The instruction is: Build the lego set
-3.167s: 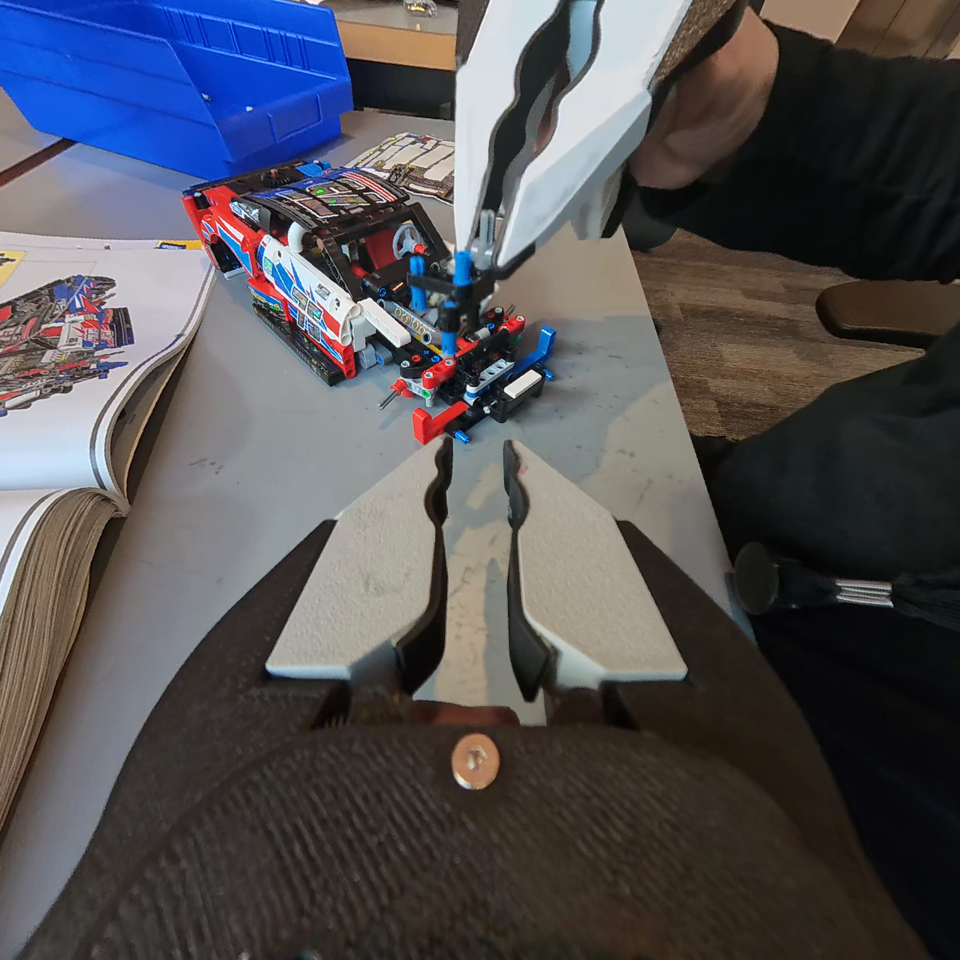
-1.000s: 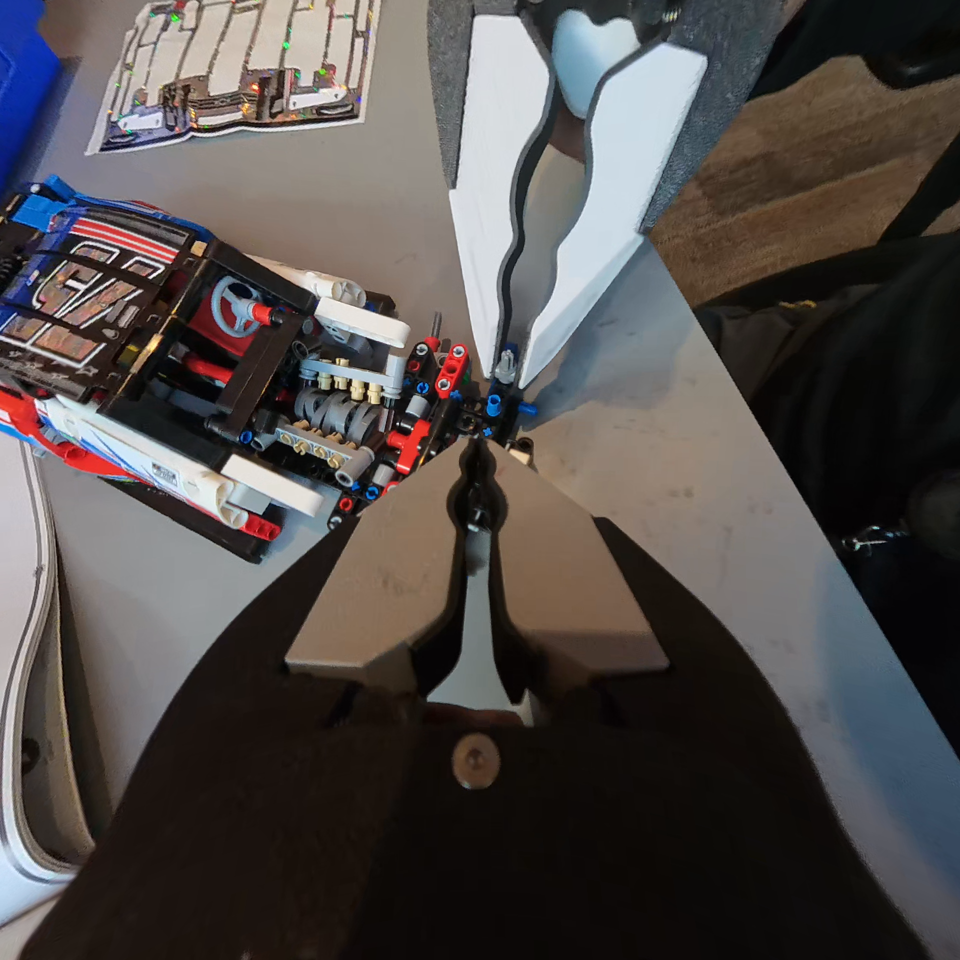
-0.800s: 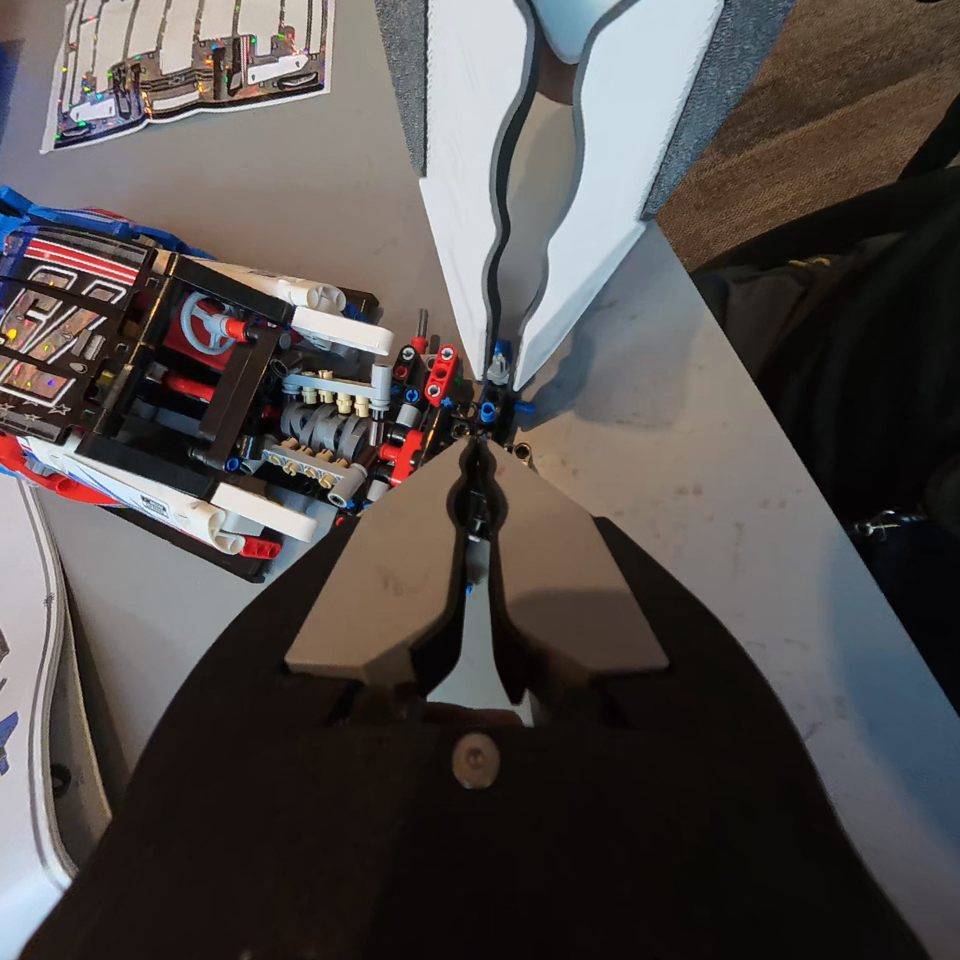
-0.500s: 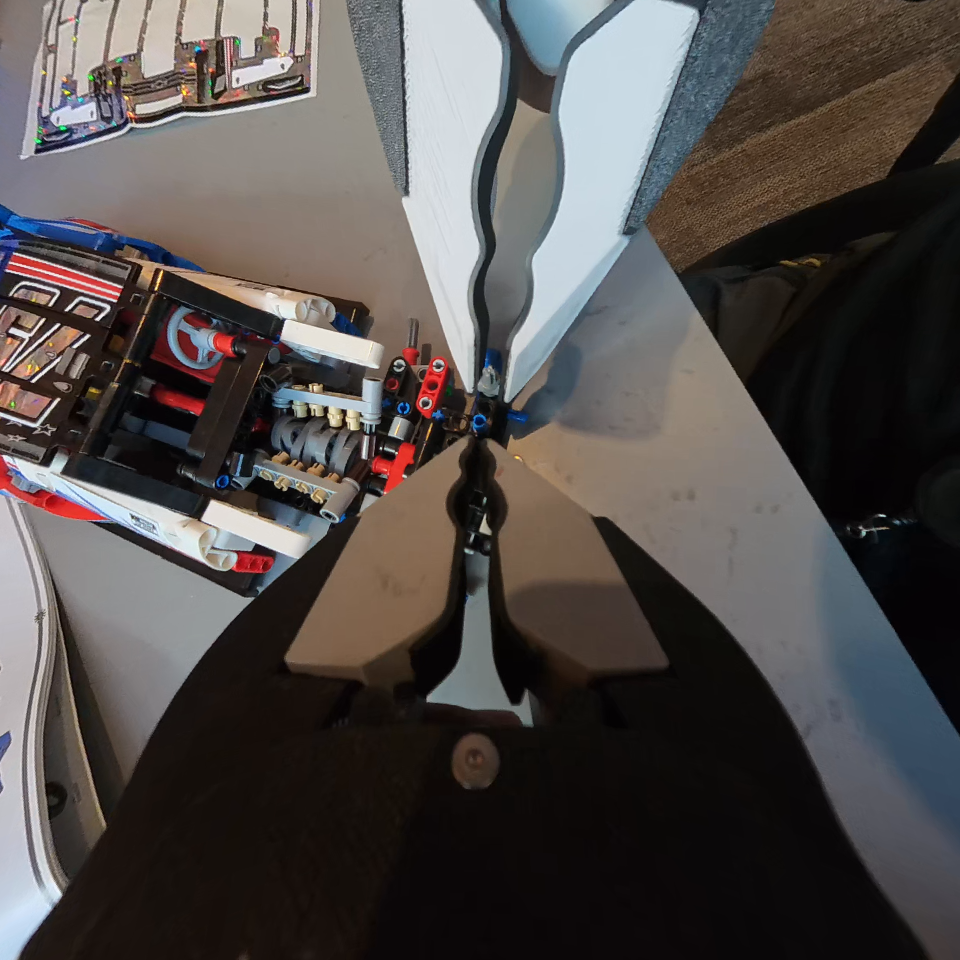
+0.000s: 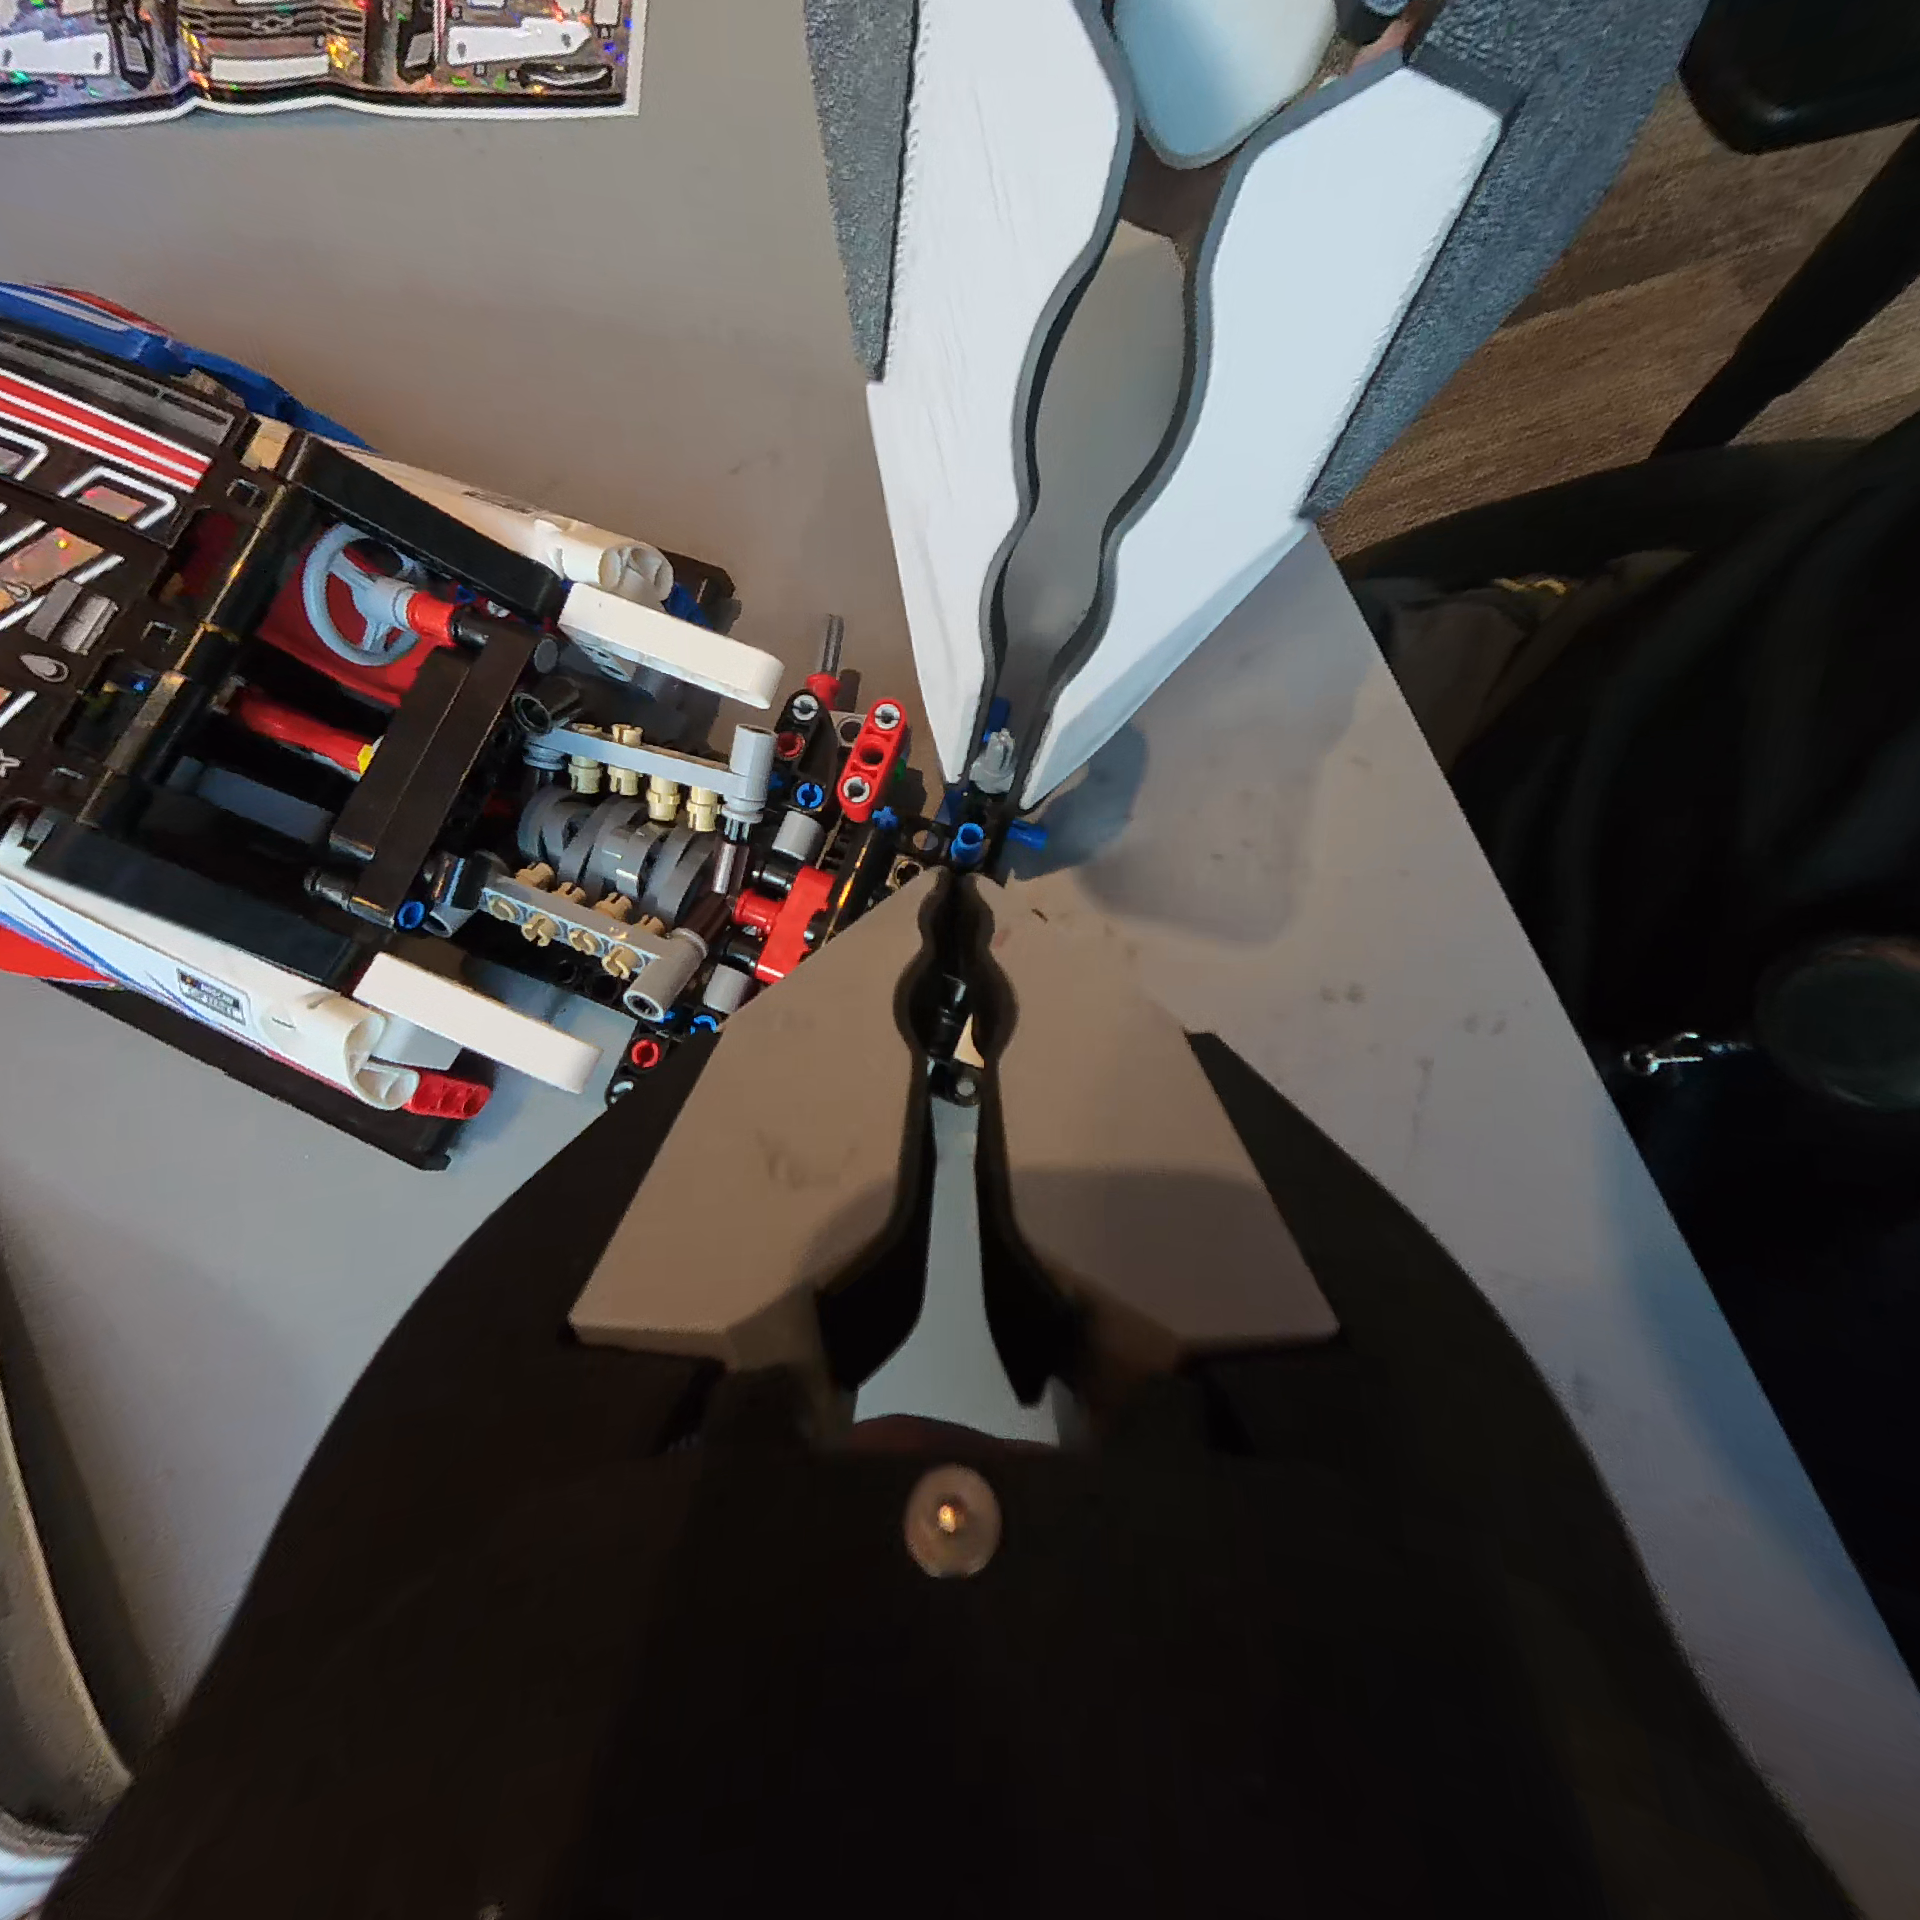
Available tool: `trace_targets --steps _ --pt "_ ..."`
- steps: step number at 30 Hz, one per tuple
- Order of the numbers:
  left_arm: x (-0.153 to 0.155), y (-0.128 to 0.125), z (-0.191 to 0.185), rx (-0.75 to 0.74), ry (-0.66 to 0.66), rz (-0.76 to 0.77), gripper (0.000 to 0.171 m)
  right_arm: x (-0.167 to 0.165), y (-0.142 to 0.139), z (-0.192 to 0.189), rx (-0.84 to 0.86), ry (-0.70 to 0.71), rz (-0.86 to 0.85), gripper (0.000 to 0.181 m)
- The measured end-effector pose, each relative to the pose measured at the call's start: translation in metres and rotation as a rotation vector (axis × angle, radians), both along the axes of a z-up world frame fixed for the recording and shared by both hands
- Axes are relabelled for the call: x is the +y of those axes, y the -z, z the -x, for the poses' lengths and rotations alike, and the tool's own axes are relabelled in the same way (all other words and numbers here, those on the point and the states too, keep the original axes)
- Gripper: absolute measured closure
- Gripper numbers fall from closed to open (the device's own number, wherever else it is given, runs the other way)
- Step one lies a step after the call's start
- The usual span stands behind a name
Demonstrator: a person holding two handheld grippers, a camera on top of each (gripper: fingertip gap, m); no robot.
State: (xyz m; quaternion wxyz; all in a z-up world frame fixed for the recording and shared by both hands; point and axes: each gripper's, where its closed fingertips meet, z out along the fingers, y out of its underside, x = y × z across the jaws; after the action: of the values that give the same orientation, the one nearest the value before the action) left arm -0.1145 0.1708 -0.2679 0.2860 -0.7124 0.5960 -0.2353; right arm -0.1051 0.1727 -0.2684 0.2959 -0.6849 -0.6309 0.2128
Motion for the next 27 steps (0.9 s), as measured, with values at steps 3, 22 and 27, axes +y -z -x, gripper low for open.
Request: trace_targets --steps 3,22,27 --pt "0.000 0.000 0.000 -0.038 0.012 0.020 0.171 0.000 0.000 0.000 -0.031 -0.006 -0.033 0.174" --pt "0.005 0.000 0.005 -0.071 0.007 -0.014 0.171 0.004 -0.005 0.002 0.187 0.095 0.082 0.171" --pt "0.004 0.000 0.004 -0.058 0.022 -0.018 0.171 0.007 -0.021 -0.001 0.148 0.086 0.031 0.180"
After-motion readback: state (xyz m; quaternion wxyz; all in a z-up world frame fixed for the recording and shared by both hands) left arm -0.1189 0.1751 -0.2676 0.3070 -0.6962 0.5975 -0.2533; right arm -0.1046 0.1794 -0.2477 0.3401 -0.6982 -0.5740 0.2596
